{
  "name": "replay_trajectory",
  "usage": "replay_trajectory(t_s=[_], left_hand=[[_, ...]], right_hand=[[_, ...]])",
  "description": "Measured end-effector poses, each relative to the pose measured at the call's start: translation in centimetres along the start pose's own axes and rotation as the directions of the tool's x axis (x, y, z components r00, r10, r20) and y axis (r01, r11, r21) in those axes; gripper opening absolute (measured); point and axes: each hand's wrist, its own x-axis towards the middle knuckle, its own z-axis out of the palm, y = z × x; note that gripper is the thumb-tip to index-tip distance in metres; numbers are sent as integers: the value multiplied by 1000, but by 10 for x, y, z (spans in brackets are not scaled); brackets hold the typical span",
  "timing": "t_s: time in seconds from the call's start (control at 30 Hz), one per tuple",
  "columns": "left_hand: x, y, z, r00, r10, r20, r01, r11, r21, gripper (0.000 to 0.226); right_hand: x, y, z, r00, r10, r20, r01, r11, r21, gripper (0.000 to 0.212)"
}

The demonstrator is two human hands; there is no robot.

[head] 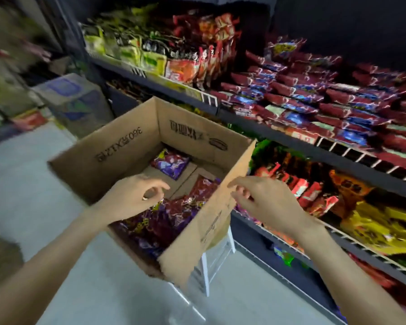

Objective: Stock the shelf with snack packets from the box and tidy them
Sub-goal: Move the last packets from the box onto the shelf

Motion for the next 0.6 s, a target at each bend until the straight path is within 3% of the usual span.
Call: replay_trajectory(t_s=[0.17, 0.4, 0.6], left_hand=[[-3, -111, 0, 996, 45, 74, -46, 999, 11, 25], [34, -171, 22, 954, 220, 204, -234, 971, 49, 29], [69, -220, 29, 955, 134, 263, -191, 960, 204, 38]], right_hand=[[83, -45, 62, 998, 46, 41, -47, 999, 28, 23], [161, -70, 128, 968, 111, 224, -103, 994, -49, 28], [210, -60, 172, 947, 142, 287, -99, 982, -158, 40]])
